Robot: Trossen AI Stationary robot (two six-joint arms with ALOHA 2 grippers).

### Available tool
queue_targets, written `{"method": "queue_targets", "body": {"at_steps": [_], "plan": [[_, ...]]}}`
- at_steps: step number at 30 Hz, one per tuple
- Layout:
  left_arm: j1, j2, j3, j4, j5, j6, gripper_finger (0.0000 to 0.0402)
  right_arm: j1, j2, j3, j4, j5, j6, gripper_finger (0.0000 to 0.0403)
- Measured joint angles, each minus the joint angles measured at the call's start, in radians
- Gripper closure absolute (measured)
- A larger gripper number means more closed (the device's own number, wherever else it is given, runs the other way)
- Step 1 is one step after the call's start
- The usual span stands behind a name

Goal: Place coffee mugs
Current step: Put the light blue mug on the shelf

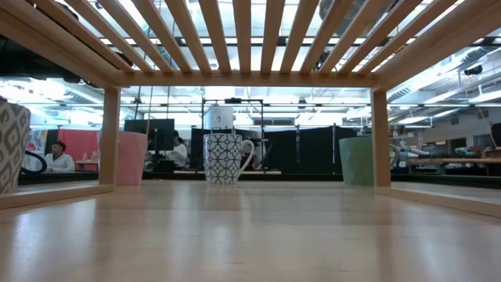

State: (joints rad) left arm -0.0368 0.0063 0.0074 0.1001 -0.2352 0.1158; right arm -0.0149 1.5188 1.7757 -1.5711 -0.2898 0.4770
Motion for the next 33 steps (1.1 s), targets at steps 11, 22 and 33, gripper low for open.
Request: {"method": "queue_targets", "body": {"at_steps": [11, 22, 33], "plan": [[0.000, 0.000, 0.000, 0.000, 0.000, 0.000, 0.0308, 0.000, 0.001, -0.070, 0.000, 0.023, -0.006, 0.0380], [0.000, 0.000, 0.000, 0.000, 0.000, 0.000, 0.0308, 0.000, 0.001, -0.070, 0.000, 0.035, -0.008, 0.0380], [0.000, 0.000, 0.000, 0.000, 0.000, 0.000, 0.0308, 0.000, 0.001, -0.070, 0.000, 0.035, -0.008, 0.0380]]}}
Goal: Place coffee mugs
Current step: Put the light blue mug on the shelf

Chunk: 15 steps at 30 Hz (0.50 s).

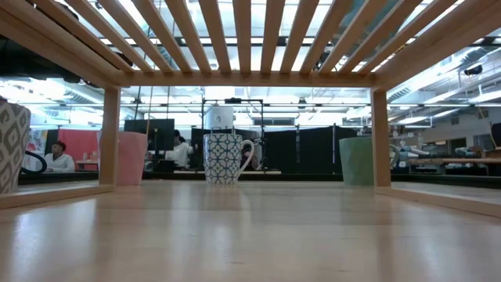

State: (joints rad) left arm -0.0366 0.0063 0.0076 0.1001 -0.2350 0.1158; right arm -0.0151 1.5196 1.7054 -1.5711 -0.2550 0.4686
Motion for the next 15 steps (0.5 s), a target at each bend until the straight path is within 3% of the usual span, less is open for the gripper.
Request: {"method": "queue_targets", "body": {"at_steps": [15], "plan": [[0.000, 0.000, 0.000, 0.000, 0.000, 0.000, 0.0308, 0.000, 0.000, 0.017, 0.005, -0.034, 0.010, 0.0380]]}}
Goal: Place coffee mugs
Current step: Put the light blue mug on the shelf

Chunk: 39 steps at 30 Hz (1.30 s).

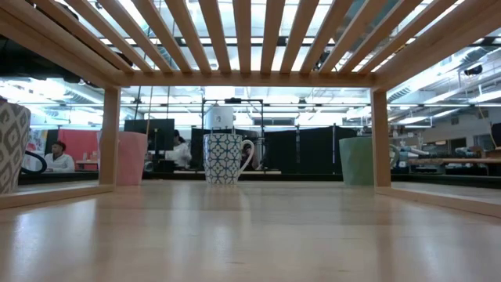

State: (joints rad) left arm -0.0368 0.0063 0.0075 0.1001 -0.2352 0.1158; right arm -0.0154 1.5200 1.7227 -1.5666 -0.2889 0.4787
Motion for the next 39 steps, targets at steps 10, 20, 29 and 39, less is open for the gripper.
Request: {"method": "queue_targets", "body": {"at_steps": [10, 20, 29, 39], "plan": [[0.000, 0.000, 0.000, 0.000, 0.000, 0.000, 0.0308, 0.011, 0.000, 0.001, -0.005, 0.066, -0.007, 0.0380], [0.000, 0.000, 0.000, 0.000, 0.000, 0.000, 0.0308, 0.043, 0.000, 0.001, -0.005, 0.086, -0.007, 0.0380], [0.000, 0.000, 0.000, 0.000, 0.000, 0.000, 0.0308, 0.047, -0.004, -0.038, 0.015, 0.086, -0.010, 0.0380], [0.000, 0.000, 0.000, 0.000, 0.000, 0.000, 0.0308, 0.047, -0.004, -0.040, 0.023, 0.086, -0.010, 0.0376]]}}
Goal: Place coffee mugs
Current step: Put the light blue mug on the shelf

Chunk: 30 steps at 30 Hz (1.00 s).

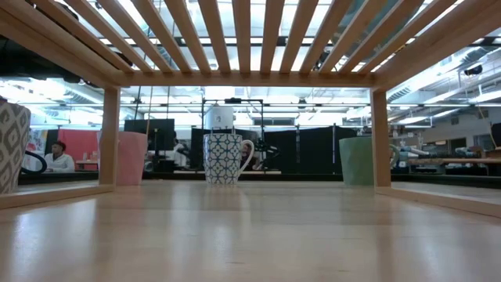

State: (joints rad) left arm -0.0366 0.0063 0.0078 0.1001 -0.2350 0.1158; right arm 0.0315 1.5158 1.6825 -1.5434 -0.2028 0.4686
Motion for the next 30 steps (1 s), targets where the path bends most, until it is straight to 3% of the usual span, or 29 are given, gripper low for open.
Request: {"method": "queue_targets", "body": {"at_steps": [21, 30], "plan": [[0.000, 0.000, 0.000, 0.000, 0.000, 0.000, 0.0308, -0.002, 0.004, -0.003, 0.005, -0.001, 0.001, 0.0357], [0.000, 0.000, 0.000, 0.000, 0.000, 0.000, 0.0308, -0.002, 0.005, -0.003, 0.089, 0.000, 0.011, 0.0351]]}}
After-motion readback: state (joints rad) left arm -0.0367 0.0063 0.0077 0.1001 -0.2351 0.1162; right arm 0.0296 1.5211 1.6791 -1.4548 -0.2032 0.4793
